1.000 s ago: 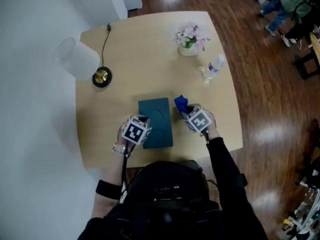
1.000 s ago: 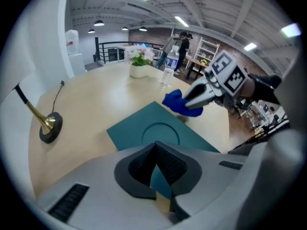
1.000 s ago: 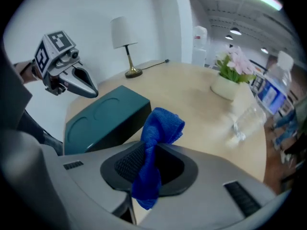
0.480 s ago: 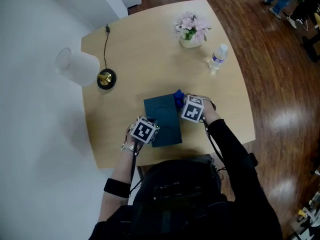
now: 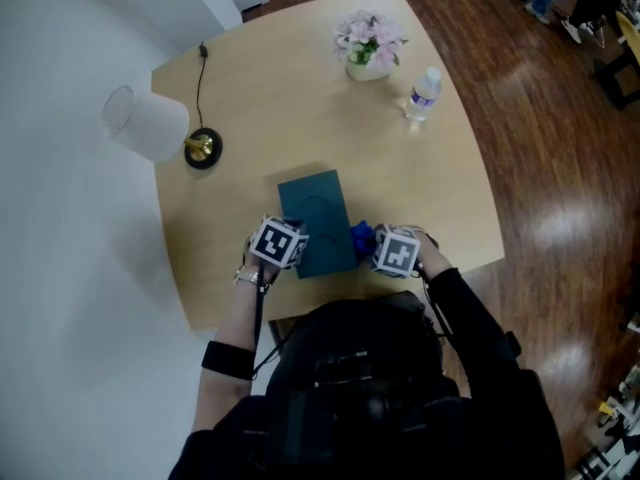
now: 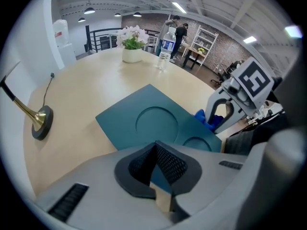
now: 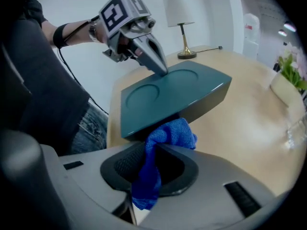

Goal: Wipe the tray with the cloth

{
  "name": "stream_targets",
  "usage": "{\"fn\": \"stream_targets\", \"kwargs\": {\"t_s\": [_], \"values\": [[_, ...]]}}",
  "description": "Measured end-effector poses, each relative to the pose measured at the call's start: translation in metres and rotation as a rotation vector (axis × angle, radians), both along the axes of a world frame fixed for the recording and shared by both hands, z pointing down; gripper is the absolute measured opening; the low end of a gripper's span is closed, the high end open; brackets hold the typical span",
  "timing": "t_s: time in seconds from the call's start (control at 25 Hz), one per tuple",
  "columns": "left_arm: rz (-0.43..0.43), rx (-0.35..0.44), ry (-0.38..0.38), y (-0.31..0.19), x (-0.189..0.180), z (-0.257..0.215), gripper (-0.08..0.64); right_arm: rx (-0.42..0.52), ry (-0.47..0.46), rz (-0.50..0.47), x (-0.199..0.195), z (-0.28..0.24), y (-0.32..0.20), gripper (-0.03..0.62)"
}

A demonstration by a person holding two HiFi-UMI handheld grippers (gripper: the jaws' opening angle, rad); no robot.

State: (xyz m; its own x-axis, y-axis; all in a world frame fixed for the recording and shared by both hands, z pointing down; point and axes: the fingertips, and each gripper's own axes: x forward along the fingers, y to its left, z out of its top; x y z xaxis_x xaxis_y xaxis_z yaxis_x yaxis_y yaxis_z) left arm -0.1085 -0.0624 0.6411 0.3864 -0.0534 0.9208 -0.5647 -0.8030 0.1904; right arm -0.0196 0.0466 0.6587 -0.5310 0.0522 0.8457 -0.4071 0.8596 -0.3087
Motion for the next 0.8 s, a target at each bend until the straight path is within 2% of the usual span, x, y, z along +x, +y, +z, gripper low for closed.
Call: {"fn": "stream_targets", "kwargs": {"t_s": [0.2,0.28,0.36,0.44,0.52,0.6,0.8], "values": [[-0.007,0.037,0.002,-0.005,-0.002,-0.002,0.003,-0.098,-0.056,-0.043,-0.004,-0.004,0.056,0.08],[-0.008,0.025,0.017,-0.002,0.001,-0.001,0.003,-0.15,-0.086,-0.072,0.0,-0.005,0.074,0.081],[-0.01,0.01,0.038,0.002,0.006,0.0,0.003,-0.185,-0.11,-0.097,0.005,-0.011,0.081,0.081],[-0.018,0.011,0.048,0.003,0.007,0.0,0.003,-0.197,-0.098,-0.094,0.019,-0.015,0.074,0.081],[-0.033,0.01,0.055,0.002,0.007,0.0,0.003,-0.17,-0.065,-0.064,0.037,-0.018,0.049,0.08],[-0.045,0.004,0.056,0.001,0.007,-0.001,0.003,-0.098,-0.037,-0.006,0.051,-0.023,0.008,0.078],[-0.065,-0.017,0.042,0.004,0.006,0.0,0.003,0.117,0.016,0.279,0.069,-0.026,-0.12,0.08]]}}
